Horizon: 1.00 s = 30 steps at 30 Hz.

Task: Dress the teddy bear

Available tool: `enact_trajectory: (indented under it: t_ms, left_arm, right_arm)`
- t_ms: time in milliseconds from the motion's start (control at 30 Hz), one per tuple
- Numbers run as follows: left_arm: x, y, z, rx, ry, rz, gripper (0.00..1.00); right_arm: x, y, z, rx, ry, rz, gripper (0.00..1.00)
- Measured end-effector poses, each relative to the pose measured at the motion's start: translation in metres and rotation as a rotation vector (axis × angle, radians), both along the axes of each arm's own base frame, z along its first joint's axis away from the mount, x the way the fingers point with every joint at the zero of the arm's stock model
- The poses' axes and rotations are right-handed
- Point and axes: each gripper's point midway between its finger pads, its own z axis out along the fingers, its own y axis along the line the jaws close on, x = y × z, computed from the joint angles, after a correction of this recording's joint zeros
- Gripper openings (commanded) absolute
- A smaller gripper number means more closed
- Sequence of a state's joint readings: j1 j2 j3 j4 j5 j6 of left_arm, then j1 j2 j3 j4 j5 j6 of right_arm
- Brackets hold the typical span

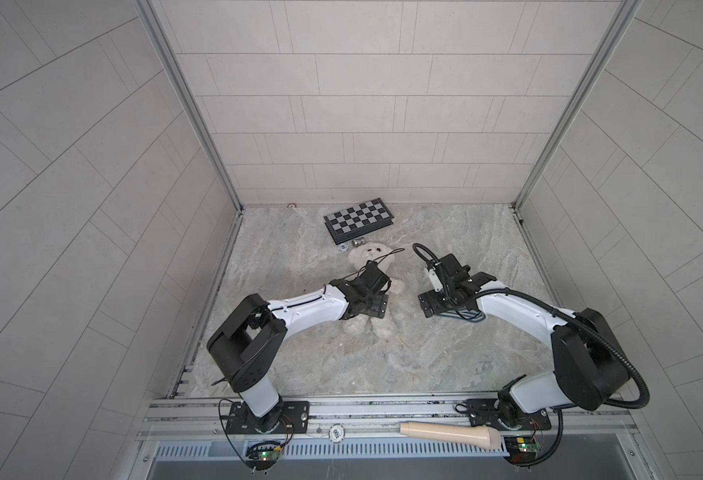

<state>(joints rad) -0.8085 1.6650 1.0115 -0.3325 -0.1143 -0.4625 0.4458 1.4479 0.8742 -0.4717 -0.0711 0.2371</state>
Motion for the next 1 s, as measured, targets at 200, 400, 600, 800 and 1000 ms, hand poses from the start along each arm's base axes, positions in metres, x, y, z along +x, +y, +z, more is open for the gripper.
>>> enact_trajectory:
  t_ms: [200,400,600,800,1000]
  left_arm:
    - [-0.026,0.009,-0.013,0.042,0.022,-0.041,0.80]
    - [-0.057,0.025,-0.013,0.068,0.045,-0.080,0.87]
    - [-0.074,0.041,0.011,0.050,0.042,-0.088,0.98]
    - [-0.068,0.031,0.052,-0.020,-0.005,-0.095,1.00]
    - [-0.057,0.006,0.074,-0.109,-0.033,-0.105,0.98]
  right_arm:
    - [0.002,-0.004,0.021,0.023,-0.077,-0.028,0.95]
    - [0.008,-0.010,0.052,0.040,-0.198,-0.063,0.95]
    - [0.000,-0.017,0.056,0.063,-0.280,-0.070,0.95]
    - [0.002,-0.016,0.061,0.081,-0.312,-0.072,0.96]
    - [0.003,-0.015,0.061,0.096,-0.325,-0.073,0.97]
